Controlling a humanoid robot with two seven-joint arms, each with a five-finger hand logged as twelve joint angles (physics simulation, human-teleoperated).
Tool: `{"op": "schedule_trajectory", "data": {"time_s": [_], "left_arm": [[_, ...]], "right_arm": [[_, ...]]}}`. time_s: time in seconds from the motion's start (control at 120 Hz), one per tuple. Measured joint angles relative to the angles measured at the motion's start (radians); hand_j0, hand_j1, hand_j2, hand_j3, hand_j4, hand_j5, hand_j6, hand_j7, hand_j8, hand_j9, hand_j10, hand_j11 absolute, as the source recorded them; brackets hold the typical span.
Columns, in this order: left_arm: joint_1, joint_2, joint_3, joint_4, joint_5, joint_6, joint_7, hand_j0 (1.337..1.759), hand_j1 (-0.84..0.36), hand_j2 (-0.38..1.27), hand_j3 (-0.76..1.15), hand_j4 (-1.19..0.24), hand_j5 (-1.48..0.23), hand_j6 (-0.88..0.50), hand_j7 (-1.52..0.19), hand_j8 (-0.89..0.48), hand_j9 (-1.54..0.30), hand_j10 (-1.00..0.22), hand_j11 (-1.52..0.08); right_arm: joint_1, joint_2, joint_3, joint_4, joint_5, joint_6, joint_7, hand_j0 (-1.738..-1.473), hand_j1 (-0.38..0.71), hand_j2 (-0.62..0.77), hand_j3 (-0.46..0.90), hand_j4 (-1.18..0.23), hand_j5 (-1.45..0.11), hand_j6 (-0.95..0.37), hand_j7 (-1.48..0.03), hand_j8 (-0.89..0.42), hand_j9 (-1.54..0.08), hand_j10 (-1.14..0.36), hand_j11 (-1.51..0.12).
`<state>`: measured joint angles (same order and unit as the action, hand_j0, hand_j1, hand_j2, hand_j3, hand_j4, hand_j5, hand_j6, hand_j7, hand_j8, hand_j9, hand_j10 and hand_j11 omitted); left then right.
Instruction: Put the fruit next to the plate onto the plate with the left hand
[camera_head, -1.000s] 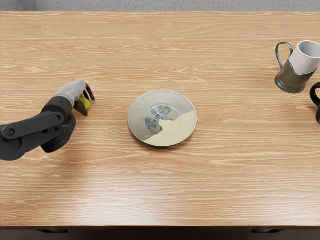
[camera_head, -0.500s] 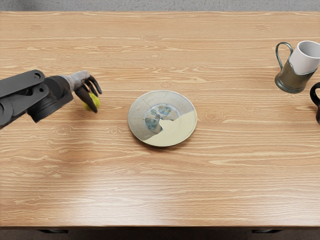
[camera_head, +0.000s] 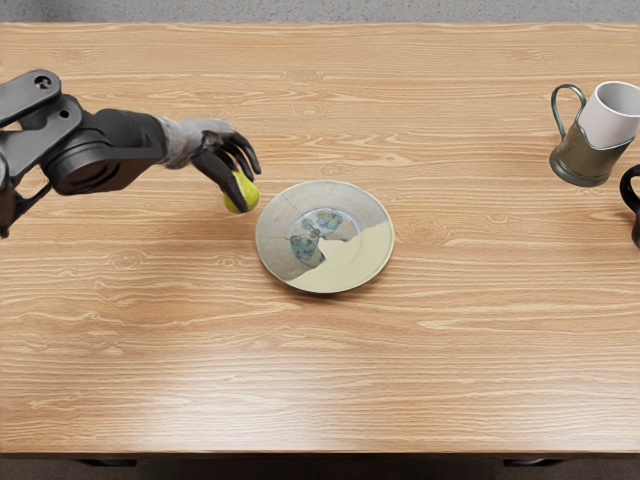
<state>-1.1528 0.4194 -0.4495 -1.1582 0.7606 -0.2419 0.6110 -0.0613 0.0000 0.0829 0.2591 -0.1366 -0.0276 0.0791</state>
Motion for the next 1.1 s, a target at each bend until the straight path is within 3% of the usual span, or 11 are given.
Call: {"op": "schedule_trajectory", "data": {"time_s": [0.183,0.408,0.542,0.692,0.775,0.908,0.992,1.1], "left_arm": [[-0.011,-0.101,-0.001,0.000,-0.001,-0.013,0.000,1.656,-0.43,0.79,0.00,-0.75,-1.02,-0.63,-1.00,-0.51,-1.00,-0.76,-1.00],[-0.005,-0.129,0.005,0.000,0.000,-0.015,0.000,1.655,-0.46,0.85,0.00,-0.74,-1.01,-0.63,-1.00,-0.51,-0.99,-0.76,-0.99],[-0.009,-0.130,-0.008,0.000,0.000,-0.011,0.000,1.656,-0.13,0.46,0.00,-0.43,-0.59,-0.38,-0.58,-0.31,-0.58,-0.44,-0.58],[-0.007,-0.115,-0.093,0.000,-0.088,-0.025,0.000,1.657,0.12,0.22,0.00,-0.21,-0.29,-0.18,-0.28,-0.15,-0.28,-0.22,-0.28],[0.011,-0.089,-0.159,0.000,-0.210,-0.102,0.000,1.658,0.19,0.15,0.00,-0.14,-0.19,-0.13,-0.19,-0.10,-0.19,-0.15,-0.19],[0.026,0.041,-0.220,0.000,-0.455,-0.279,0.000,1.658,0.26,0.08,0.00,-0.08,-0.10,-0.07,-0.10,-0.06,-0.10,-0.08,-0.10],[0.090,0.101,-0.246,0.000,-0.594,-0.329,0.000,1.658,0.29,0.05,0.00,-0.05,-0.07,-0.05,-0.07,-0.04,-0.07,-0.05,-0.07],[0.224,0.140,-0.299,0.000,-0.705,-0.355,0.000,1.658,0.31,0.03,0.00,-0.03,-0.04,-0.03,-0.04,-0.02,-0.04,-0.03,-0.04]], "right_arm": [[0.000,0.000,0.000,0.000,0.000,0.000,0.000,-1.658,-0.33,0.00,0.00,-0.01,-0.02,-0.01,-0.02,-0.01,-0.02,-0.01,-0.02],[0.000,0.000,0.000,0.000,0.000,0.000,0.001,-1.658,-0.33,0.00,0.00,-0.01,-0.02,-0.01,-0.02,-0.01,-0.02,-0.01,-0.02],[0.000,0.000,0.000,0.000,0.000,0.000,0.001,-1.658,-0.33,0.00,0.00,-0.01,-0.02,-0.01,-0.02,-0.01,-0.02,-0.01,-0.02],[0.000,0.000,0.000,0.000,0.000,0.000,0.001,-1.658,-0.33,0.00,0.00,-0.01,-0.02,-0.01,-0.02,-0.01,-0.02,-0.01,-0.02],[0.000,0.000,0.001,0.000,0.000,0.000,0.001,-1.658,-0.33,0.00,0.00,-0.01,-0.02,-0.01,-0.02,-0.01,-0.02,-0.01,-0.02],[0.000,0.000,0.003,0.000,0.000,0.000,0.001,-1.658,-0.33,0.00,0.00,-0.01,-0.02,-0.01,-0.02,-0.01,-0.02,-0.01,-0.02],[0.000,0.000,0.004,-0.001,0.000,0.000,0.001,-1.658,-0.33,0.00,0.00,-0.01,-0.02,-0.01,-0.02,-0.01,-0.02,-0.01,-0.02],[0.000,0.000,0.005,-0.001,0.000,0.000,0.001,-1.658,-0.33,0.00,0.00,-0.01,-0.02,-0.01,-0.02,-0.01,-0.02,-0.01,-0.02]]}}
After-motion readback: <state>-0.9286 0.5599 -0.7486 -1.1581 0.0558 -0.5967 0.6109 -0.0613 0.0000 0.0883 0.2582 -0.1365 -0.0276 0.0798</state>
